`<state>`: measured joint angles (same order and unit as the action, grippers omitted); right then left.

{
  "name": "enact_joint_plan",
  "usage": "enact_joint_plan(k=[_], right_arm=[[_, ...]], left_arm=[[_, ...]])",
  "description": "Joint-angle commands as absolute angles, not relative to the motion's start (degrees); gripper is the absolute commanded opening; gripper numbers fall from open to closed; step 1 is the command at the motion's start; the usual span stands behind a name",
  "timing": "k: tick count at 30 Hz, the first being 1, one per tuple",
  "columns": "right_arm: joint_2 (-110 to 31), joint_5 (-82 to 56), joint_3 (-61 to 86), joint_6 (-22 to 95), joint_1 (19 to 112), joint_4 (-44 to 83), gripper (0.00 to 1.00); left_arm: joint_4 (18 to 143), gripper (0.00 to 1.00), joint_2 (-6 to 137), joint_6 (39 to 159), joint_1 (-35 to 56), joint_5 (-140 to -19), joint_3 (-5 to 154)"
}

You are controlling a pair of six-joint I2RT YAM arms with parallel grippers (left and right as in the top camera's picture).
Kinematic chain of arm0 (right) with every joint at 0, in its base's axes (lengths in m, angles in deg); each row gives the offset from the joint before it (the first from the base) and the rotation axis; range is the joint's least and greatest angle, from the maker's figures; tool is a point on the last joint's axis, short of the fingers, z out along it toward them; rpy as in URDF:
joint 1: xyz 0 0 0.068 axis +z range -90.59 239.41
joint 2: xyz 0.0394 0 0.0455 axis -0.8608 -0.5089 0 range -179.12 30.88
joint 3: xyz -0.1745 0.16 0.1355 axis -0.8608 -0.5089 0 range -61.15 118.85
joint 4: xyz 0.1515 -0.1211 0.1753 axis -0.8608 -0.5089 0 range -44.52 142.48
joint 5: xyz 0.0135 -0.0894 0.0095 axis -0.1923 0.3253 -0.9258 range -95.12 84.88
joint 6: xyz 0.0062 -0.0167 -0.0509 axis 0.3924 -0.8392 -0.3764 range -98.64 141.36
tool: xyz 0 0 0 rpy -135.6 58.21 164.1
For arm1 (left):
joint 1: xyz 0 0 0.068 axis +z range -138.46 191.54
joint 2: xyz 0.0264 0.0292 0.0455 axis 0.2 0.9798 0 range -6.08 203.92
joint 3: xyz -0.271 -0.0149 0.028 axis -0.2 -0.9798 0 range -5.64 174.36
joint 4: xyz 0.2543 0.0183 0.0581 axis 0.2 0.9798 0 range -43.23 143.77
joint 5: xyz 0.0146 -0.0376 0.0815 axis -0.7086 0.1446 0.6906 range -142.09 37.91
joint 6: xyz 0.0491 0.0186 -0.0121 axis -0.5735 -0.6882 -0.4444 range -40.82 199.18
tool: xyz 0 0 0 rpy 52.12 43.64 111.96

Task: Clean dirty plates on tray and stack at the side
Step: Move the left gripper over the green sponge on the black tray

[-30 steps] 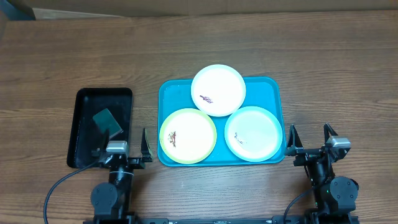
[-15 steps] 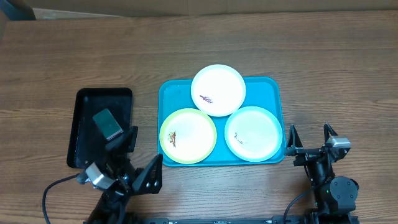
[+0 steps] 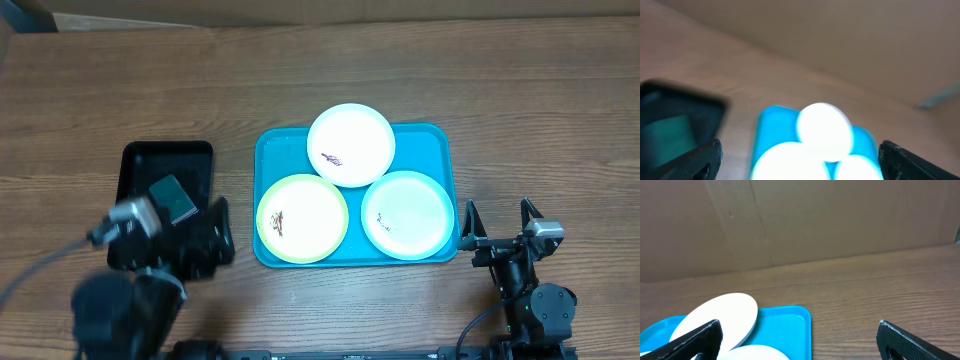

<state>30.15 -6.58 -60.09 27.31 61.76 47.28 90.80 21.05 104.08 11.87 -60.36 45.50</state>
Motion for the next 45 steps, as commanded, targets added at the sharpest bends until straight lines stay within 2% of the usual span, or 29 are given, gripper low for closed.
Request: enact_joint_plan(k=[1, 8, 15, 18, 22, 33, 45], right_arm=[[30.72, -6.25, -60.7, 27.12, 62.02, 47.66, 1.0], [30.72, -6.23, -60.7, 27.12, 62.02, 47.63, 1.0], [30.72, -6.23, -60.7, 27.12, 62.02, 47.66, 1.0], [30.72, -6.23, -60.7, 27.12, 62.02, 47.66, 1.0], [30.72, -6.23, -60.7, 27.12, 62.02, 47.66, 1.0], [30.72, -6.23, -60.7, 27.12, 62.02, 47.66, 1.0], [30.72, -6.23, -60.7, 27.12, 62.02, 47.66, 1.0]], left_arm=[[97.53, 1.0, 34.19, 97.66, 11.53, -46.57, 54.41], [101.6, 1.0, 53.31, 95.8, 11.53, -52.6, 65.23], [104.79, 1.0, 67.21, 97.24, 17.21, -49.43, 71.7], [104.68, 1.0, 71.54, 97.83, 20.51, -45.43, 71.73], [103.85, 1.0, 76.92, 98.07, 23.98, -46.44, 71.73], [103.56, 1.0, 92.76, 98.07, 25.43, -47.9, 71.66], [102.51, 1.0, 102.18, 97.81, 31.46, -56.91, 71.66]])
